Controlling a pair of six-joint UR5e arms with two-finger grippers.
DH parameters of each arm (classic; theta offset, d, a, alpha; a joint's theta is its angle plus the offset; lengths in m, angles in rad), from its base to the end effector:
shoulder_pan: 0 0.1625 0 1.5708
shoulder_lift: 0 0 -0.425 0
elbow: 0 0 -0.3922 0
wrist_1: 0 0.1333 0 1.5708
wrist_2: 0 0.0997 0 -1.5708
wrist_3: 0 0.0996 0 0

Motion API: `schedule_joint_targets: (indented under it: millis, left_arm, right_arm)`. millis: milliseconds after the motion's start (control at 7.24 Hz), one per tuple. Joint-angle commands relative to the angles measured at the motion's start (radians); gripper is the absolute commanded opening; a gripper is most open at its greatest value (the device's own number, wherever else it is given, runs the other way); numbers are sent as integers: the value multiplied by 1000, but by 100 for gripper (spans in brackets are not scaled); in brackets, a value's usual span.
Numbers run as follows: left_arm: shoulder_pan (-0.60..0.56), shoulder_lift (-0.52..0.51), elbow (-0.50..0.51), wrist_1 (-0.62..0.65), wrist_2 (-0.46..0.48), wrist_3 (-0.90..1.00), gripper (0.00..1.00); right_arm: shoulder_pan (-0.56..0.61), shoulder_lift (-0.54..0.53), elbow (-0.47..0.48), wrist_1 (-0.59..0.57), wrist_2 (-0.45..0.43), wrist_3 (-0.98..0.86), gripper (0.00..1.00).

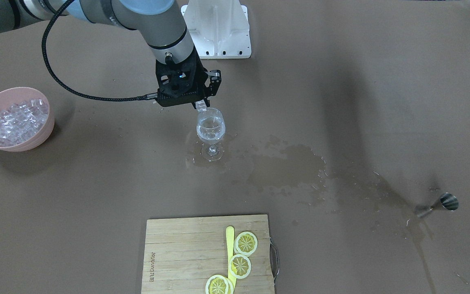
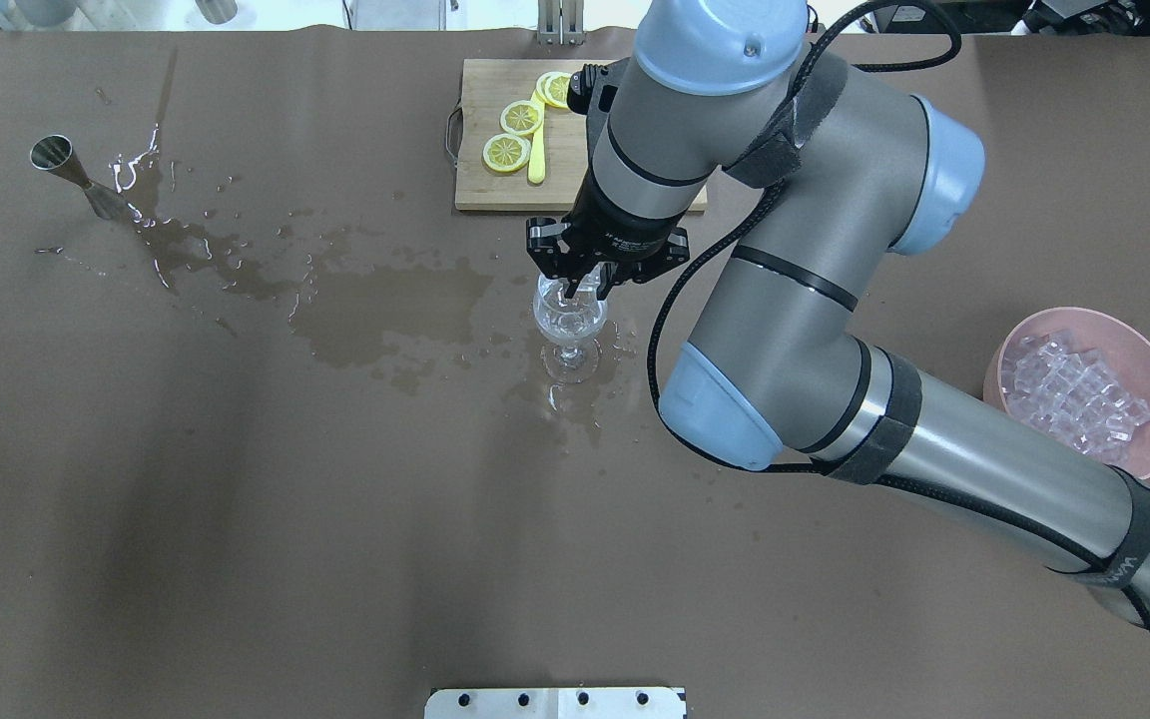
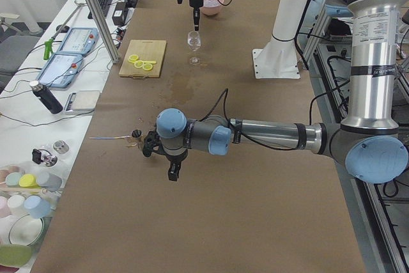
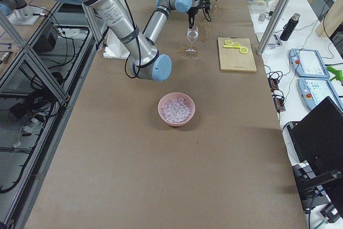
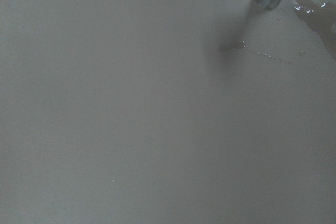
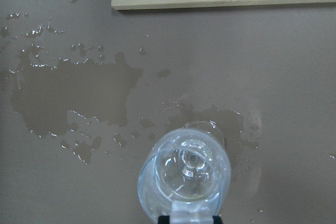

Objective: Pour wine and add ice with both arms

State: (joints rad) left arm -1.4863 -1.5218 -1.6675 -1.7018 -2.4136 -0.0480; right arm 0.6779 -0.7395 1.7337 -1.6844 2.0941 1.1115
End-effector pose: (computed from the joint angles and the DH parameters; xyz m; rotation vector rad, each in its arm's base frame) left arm -0.0182 -0.4841 0.6158 0.1120 0.8500 0.1095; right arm -0.4600 -0.4776 0.0982 0.0510 -0.9854 -0.0297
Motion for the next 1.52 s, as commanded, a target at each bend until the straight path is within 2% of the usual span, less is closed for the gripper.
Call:
schedule_joint_targets:
  millis: [0, 138, 276, 553, 691, 829, 967, 1106, 1382]
  left_arm:
    - [0, 2, 0, 1, 1, 0, 98]
    - [0, 2, 0, 1, 1, 0, 98]
    - [0, 0, 0, 1, 1, 0, 98]
    - [0, 2, 2, 1, 1, 0, 98]
    - [0, 0, 0, 1, 2, -1, 98]
    - [0, -3, -1, 2, 2, -4, 98]
    - [1, -8, 0, 2, 2, -4, 98]
    - [0, -8, -5, 2, 19, -6, 98]
    - [0, -2, -8, -1, 37, -3, 98]
  right_arm:
    - [2, 2, -28, 51, -9, 1, 0]
    - [0, 2, -29, 51, -9, 2, 87]
    - [2, 2, -29, 49, -9, 2, 100]
    - [29, -1, -22, 45, 7, -2, 100]
    - [82, -42, 1, 40, 71, -19, 100]
    - [139, -164, 85, 44, 116, -71, 100]
    - [222, -292, 151, 42, 160, -229, 100]
    - [332, -395, 155, 40, 241, -386, 100]
    - [522, -583, 117, 38, 262, -755, 100]
